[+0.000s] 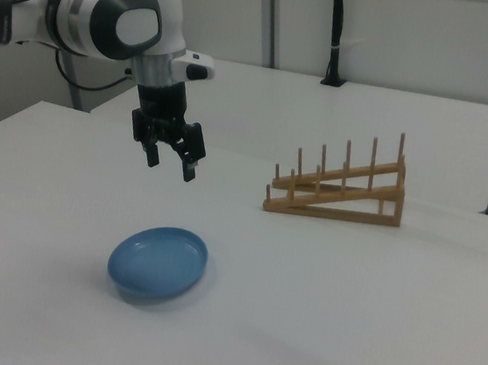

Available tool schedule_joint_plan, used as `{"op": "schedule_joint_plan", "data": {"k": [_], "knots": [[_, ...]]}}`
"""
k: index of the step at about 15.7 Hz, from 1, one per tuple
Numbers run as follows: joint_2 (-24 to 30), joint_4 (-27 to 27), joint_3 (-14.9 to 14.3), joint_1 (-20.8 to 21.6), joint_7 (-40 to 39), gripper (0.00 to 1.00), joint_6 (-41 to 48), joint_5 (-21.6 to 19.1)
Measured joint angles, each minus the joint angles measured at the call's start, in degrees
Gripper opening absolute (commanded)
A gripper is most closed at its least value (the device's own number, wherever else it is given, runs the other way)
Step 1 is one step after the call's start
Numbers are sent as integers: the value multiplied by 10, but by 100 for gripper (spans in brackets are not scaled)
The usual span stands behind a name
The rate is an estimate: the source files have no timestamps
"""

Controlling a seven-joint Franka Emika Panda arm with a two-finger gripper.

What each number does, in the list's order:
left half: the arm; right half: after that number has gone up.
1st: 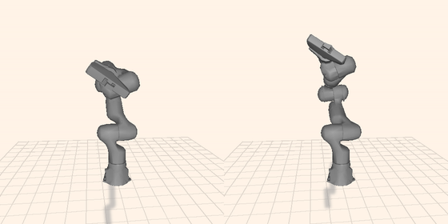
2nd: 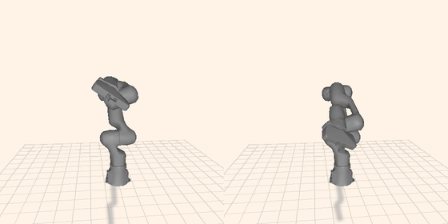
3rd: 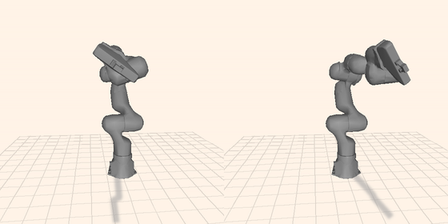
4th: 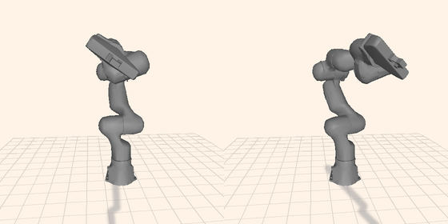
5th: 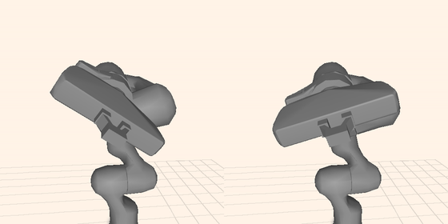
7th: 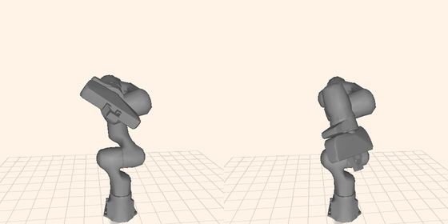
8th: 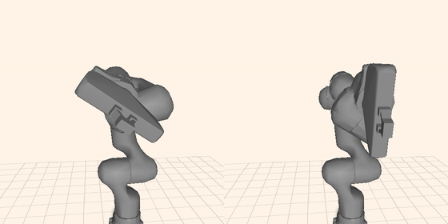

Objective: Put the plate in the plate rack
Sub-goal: 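Move the open gripper over the rim of the blue plate, then lower the gripper and close it on the blue plate's rim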

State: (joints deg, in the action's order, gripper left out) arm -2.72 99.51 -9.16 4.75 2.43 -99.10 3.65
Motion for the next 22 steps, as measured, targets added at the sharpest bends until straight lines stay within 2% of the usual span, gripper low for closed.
{"op": "schedule_joint_plan", "data": {"k": [2,6,10,13,15,17,19,22], "knots": [[-3,0,0,-2,-37,100,0,-1],[-19,2,-1,-21,-132,100,-3,-36],[-82,10,-16,-34,-246,100,-48,-42],[-134,13,-21,-36,-269,98,-94,-43],[-157,14,-21,-35,-270,80,-109,-43],[-172,14,-20,-31,-270,67,-117,-43],[-183,15,-20,-25,-270,66,-121,-43],[-197,15,-20,-18,-270,58,-135,-43]]}}
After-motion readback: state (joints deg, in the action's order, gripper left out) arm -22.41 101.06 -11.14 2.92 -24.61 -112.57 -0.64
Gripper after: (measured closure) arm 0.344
